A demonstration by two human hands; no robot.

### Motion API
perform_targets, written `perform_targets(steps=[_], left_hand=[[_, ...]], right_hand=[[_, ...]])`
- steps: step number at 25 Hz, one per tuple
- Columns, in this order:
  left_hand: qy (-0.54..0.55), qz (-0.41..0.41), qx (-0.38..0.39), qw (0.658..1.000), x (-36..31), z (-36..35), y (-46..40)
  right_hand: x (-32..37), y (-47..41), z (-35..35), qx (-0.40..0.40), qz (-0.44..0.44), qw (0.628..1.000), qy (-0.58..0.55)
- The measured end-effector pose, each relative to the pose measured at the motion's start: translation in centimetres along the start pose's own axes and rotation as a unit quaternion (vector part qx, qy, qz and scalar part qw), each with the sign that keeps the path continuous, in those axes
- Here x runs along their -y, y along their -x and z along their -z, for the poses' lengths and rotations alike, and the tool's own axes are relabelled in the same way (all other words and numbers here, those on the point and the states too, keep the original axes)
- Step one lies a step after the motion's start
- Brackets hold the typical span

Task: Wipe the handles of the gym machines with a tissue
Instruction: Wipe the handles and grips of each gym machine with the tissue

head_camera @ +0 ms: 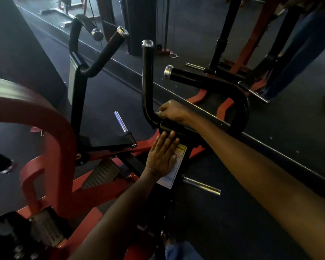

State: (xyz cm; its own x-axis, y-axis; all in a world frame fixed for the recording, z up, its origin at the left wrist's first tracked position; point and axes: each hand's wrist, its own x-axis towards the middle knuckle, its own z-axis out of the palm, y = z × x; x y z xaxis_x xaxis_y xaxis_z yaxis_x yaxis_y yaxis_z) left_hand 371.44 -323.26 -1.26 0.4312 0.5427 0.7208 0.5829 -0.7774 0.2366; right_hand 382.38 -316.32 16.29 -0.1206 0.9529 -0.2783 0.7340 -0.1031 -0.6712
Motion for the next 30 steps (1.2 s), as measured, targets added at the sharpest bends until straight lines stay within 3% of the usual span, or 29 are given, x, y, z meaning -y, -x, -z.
perform_targets(steps=[2,7,12,15,18,21,25,30], left_hand=[[0.002,0.002,0.000,1.000,-0.1,-0.1,0.3],[-0.006,-0.010,0.031,0.999,-0.3,0.5,0.5],[-0.071,0.025,0.141,0.987,-1.1,3.6,0.6],[-0.086,0.052,0.171,0.980,-1.9,6.7,-1.0],[-0.122,0.147,0.179,0.965,-4.1,10.4,-2.4],[-0.188,0.245,0.215,0.927,-6.2,13.4,-2.4],[-0.232,0.319,0.177,0.902,-10.1,16.9,-0.1],[-0.265,0.454,0.145,0.838,-15.9,19.5,5.9]], right_hand=[[-0.7,1.1,0.5,-0.024,-0.006,1.000,0.006],[-4.2,3.4,-0.3,-0.261,0.005,0.964,-0.058],[-5.2,7.9,-1.8,-0.356,0.079,0.926,0.092],[-5.1,10.0,-1.9,-0.368,0.063,0.914,0.156],[-4.9,12.2,-1.6,-0.356,0.051,0.911,0.201],[-4.9,14.2,-2.2,-0.352,0.047,0.908,0.223],[-4.1,16.2,-4.0,-0.339,0.125,0.915,0.181],[-2.8,19.5,-7.2,-0.277,0.226,0.915,0.189]])
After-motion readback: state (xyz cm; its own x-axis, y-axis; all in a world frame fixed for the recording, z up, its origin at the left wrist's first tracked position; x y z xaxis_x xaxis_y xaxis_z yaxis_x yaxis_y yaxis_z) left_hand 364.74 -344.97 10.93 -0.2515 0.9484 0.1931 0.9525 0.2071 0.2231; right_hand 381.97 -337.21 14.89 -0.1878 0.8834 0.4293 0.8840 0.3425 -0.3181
